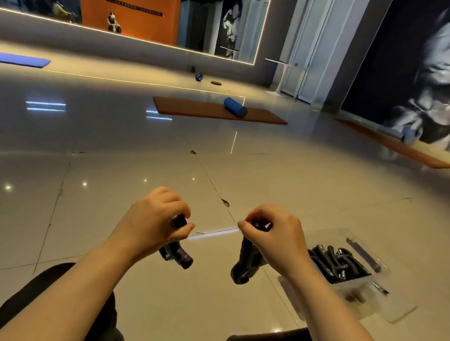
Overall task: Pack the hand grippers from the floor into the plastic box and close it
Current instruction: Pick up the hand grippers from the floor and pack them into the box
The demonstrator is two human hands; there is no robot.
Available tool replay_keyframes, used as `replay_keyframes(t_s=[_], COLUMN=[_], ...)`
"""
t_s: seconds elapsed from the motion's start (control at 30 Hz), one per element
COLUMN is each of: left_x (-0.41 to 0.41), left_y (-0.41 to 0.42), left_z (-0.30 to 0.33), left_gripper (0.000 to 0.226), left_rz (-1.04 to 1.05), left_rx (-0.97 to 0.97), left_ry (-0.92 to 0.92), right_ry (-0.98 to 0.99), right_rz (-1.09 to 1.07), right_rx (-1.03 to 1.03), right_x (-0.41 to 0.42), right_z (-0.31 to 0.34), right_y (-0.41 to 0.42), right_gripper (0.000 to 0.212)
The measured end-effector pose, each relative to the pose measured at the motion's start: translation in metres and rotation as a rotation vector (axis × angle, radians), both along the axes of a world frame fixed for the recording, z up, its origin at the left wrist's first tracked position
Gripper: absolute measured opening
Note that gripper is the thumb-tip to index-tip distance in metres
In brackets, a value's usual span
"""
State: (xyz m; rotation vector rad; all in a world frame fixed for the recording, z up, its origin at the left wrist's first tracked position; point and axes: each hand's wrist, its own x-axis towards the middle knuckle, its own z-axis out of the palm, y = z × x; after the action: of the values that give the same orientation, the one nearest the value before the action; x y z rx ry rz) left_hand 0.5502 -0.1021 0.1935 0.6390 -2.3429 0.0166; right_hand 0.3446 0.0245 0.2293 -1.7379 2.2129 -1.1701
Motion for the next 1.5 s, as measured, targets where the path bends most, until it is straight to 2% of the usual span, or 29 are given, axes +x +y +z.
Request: replay_keyframes(t_s=[0.1,0.23,0.4,0.57,0.7,0.87,0.97,1.07,1.3,1.5], left_x=[-0.003,-0.030,-0.101,-0.186,-0.229,-0.257,-0.274,-0.283,-0.326,-0.379], left_y=[-0.002,0.005,0.019,0.024,0.024,0.035,0.055,0.083,0.154,0.204], left_z=[-0.004,0.010,0.005,-0.019,-0.043,-0.065,-0.074,-0.084,-0.091,-0.089], left_gripper=[0.020,0.029,0.030,0.032,0.034,0.036,0.036,0.034,0.033,0.033], left_rz=[-0.069,-0.193,-0.322,-0.394,-0.465,-0.394,-0.351,-0.292,-0.028,0.145], left_rx=[-0.061,-0.053,-0.020,0.030,0.051,0.063,0.019,0.063,0.203,0.287], left_ry=[-0.091,-0.024,-0.047,-0.114,-0.193,-0.269,-0.329,-0.334,-0.221,-0.160], right_ry=[0.018,0.089,0.089,0.090,0.277,0.301,0.213,0.153,0.421,0.405], right_rz=[0.049,-0.008,-0.089,-0.065,0.001,0.162,0.264,0.336,0.598,0.722], right_rx=[-0.010,0.039,0.169,0.287,0.311,0.285,0.354,0.391,0.483,0.526], right_x=[-0.021,-0.061,-0.112,-0.165,-0.198,-0.227,-0.249,-0.272,-0.328,-0.410], right_z=[0.018,0.021,-0.029,-0.076,-0.068,-0.068,-0.063,-0.055,-0.047,-0.045], right_y=[0.035,0.060,0.070,0.091,0.078,0.069,0.067,0.063,0.066,0.087], right_gripper=[0.007,0.009,0.014,0.033,0.028,0.024,0.019,0.023,0.037,0.035])
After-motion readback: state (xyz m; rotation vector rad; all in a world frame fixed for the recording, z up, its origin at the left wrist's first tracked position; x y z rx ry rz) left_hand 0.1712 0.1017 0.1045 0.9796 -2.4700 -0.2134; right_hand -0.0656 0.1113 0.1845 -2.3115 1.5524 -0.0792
